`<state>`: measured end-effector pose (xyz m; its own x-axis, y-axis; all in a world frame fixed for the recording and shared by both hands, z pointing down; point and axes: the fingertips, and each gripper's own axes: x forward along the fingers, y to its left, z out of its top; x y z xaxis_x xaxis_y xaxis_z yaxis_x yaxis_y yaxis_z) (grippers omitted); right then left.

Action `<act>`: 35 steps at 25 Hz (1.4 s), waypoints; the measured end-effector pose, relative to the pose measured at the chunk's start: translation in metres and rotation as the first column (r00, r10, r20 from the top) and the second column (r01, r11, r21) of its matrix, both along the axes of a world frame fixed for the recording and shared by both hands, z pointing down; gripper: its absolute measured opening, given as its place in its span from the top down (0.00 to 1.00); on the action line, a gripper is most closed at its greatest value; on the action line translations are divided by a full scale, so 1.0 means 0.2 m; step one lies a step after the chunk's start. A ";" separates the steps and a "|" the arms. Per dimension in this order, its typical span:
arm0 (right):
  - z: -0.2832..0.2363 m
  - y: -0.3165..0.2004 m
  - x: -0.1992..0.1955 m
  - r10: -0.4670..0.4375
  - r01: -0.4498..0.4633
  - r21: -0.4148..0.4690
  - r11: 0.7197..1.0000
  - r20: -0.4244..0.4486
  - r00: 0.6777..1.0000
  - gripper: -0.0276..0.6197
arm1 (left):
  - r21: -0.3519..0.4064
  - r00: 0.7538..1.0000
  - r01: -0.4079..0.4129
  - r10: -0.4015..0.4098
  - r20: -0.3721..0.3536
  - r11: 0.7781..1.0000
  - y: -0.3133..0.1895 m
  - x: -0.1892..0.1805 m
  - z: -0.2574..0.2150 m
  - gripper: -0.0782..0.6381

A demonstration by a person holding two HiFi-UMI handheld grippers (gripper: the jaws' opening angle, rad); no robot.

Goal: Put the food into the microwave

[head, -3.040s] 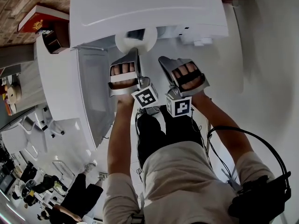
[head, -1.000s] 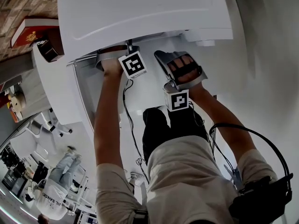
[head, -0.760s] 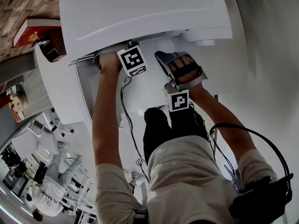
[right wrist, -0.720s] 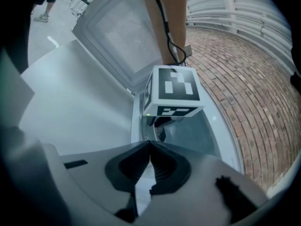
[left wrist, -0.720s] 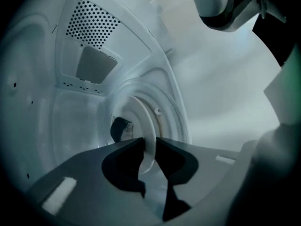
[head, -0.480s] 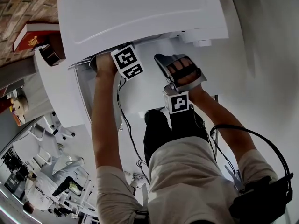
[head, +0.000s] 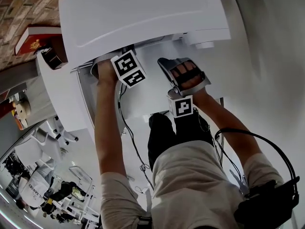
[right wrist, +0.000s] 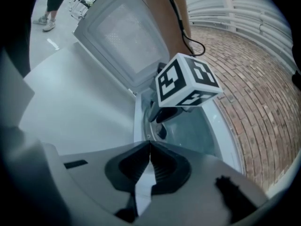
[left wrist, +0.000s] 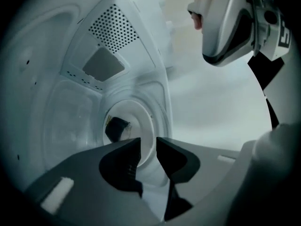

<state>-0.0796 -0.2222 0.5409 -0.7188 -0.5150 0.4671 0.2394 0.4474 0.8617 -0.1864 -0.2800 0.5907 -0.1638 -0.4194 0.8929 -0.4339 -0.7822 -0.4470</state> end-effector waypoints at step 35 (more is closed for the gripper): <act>-0.19 0.16 0.10 -0.034 0.037 0.091 0.995 -0.031 0.999 0.94 | 0.281 0.992 -0.032 -0.003 0.123 0.959 0.51 0.43 -0.22 0.88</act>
